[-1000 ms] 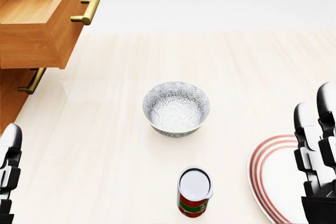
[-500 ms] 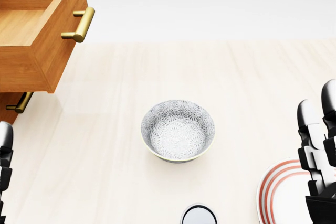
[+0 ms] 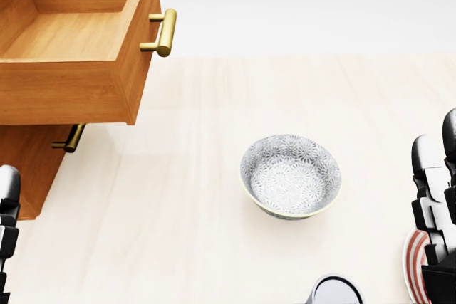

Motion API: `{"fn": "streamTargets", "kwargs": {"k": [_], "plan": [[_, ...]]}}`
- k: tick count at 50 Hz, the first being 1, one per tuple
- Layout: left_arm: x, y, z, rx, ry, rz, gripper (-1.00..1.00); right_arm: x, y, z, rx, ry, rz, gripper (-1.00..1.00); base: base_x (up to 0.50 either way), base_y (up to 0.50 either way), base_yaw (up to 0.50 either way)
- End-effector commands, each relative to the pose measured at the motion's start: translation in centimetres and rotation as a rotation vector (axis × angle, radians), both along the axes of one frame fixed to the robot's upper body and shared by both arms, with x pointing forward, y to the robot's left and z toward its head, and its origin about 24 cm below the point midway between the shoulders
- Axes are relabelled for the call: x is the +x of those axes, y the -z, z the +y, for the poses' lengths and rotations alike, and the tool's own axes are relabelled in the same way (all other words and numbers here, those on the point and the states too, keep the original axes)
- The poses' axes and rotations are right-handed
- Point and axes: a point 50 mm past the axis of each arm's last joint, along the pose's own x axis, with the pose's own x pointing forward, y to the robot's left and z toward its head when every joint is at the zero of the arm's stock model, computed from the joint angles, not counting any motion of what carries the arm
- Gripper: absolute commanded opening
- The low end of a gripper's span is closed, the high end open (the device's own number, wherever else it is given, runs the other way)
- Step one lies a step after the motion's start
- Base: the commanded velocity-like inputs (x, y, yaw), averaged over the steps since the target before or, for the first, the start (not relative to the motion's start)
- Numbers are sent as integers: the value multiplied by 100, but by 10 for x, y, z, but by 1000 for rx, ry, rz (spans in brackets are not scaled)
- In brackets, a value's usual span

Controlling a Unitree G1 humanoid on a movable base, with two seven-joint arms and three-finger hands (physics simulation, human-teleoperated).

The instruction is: Put the ketchup in the top drawer of the cabinet.

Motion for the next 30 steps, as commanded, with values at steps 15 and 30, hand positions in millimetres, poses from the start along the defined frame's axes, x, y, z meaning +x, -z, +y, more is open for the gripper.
{"fn": "streamTargets", "kwargs": {"k": [15,30], "plan": [[-2,-4,2,3,-6,-20,100,0,1,1,-9,-3,9,100,0,50,0],[0,-4,3,4,-11,-25,100,0,1,2,-12,-6,8,100,1,50,0]]}}
